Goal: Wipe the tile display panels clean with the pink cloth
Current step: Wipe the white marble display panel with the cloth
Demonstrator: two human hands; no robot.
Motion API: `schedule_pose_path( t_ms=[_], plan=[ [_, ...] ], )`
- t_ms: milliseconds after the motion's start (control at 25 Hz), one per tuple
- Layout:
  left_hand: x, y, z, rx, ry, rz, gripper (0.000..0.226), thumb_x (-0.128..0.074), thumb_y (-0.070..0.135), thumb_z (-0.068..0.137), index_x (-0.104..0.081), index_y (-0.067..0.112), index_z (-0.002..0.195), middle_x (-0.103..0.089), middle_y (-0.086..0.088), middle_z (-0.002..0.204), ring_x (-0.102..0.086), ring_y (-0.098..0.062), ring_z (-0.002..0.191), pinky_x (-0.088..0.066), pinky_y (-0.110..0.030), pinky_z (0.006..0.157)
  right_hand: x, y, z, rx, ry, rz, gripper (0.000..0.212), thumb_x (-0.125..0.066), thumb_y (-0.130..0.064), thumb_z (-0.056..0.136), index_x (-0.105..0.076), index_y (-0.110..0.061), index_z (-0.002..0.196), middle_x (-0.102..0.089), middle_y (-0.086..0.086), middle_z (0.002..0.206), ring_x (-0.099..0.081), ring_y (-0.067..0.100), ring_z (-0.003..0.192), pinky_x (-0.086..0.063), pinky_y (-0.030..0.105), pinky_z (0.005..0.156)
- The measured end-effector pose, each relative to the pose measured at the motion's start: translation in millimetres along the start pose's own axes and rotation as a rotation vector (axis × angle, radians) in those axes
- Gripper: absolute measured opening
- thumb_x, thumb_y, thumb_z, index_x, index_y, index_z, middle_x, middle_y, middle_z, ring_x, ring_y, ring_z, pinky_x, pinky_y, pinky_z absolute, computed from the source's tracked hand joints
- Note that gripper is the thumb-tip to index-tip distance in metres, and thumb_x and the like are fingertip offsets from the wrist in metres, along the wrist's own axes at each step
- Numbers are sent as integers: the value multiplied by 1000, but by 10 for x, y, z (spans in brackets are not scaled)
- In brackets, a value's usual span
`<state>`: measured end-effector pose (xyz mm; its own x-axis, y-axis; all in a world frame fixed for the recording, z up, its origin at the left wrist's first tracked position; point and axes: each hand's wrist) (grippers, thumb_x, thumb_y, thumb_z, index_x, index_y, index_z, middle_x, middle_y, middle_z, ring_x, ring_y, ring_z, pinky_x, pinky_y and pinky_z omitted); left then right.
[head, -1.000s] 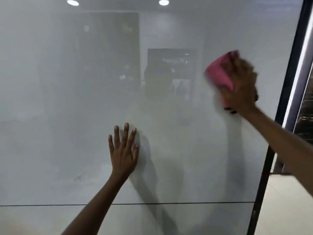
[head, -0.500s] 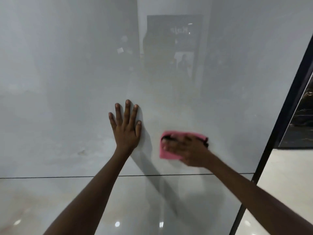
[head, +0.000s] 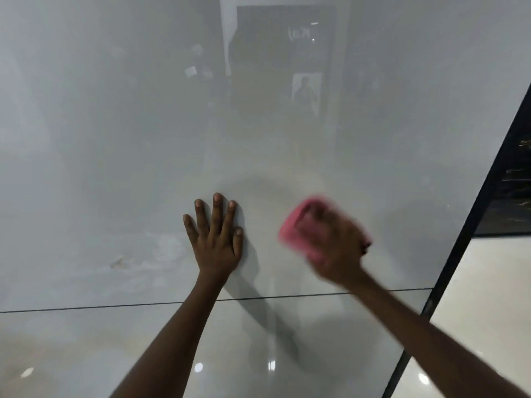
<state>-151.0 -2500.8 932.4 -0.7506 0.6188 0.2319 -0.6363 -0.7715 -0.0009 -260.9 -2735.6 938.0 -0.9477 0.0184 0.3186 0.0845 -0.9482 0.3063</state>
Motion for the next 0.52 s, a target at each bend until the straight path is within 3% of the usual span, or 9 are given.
schedule_pose_path(
  t_ms=[80, 120, 160, 280, 360, 440, 520],
  plan=[
    [3, -4, 23, -5, -2, 3, 57, -27, 36, 102, -13, 23, 156, -4, 1, 164, 1, -31, 150, 0, -53, 118, -153, -481, -732, 526, -397, -24, 63, -60, -26, 80, -46, -32, 141, -41, -4, 150, -50, 24, 127, -40, 39, 91],
    [14, -14, 44, -3, -17, 6, 57, -28, 36, 102, -13, 24, 156, -3, 1, 164, 1, -31, 150, 0, -54, 118, -185, -538, -935, 641, -498, -12, 68, -61, -23, 78, -43, -31, 143, -39, -9, 152, -42, 19, 135, -36, 39, 95],
    [41, -7, 51, 16, -33, 0, 57, -28, 36, 101, -13, 25, 156, -2, 2, 164, 2, -30, 150, 0, -55, 117, -159, -498, -969, 628, -513, 39, 66, -57, -20, 79, -42, -29, 143, -39, -10, 152, -37, 18, 137, -36, 39, 95],
    [158, 300, 95, 139, -73, -110, 55, -30, 36, 100, -19, 24, 152, -2, 4, 163, 6, -23, 150, 4, -53, 117, 103, 95, -368, 298, -217, 136, 48, -42, -21, 92, -40, -28, 140, -49, -2, 143, -44, 25, 129, -50, 41, 84],
    [155, 655, 179, 89, -69, -142, 52, -31, 36, 99, -25, 24, 150, -1, 7, 163, 3, -23, 150, 5, -50, 118, 513, 797, 311, 109, -34, 67, 54, -50, -29, 86, -42, -24, 139, -52, 12, 138, -49, 35, 125, -52, 50, 84],
    [41, 866, 251, -3, -77, -131, 57, -33, 35, 99, -18, 29, 153, 2, 9, 163, 3, -25, 150, 5, -50, 119, 957, 1545, 943, -184, 218, 65, 61, -56, -32, 82, -45, -14, 140, -50, 20, 138, -46, 36, 126, -45, 56, 95],
    [-127, 867, 278, -53, -55, -59, 58, -31, 35, 100, -13, 27, 155, 1, 6, 163, 3, -29, 150, 2, -53, 118, 1185, 2051, 1274, -433, 364, -64, 63, -54, -33, 82, -44, -17, 142, -41, 18, 146, -35, 27, 132, -33, 50, 106]
  ],
)
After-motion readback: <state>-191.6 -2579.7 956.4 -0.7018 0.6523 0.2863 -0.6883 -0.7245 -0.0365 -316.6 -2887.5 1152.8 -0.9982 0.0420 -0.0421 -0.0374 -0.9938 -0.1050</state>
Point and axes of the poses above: each hand's wrist, its own z-axis towards the middle knuckle, its own x-axis out of the back of the hand, y = z × x
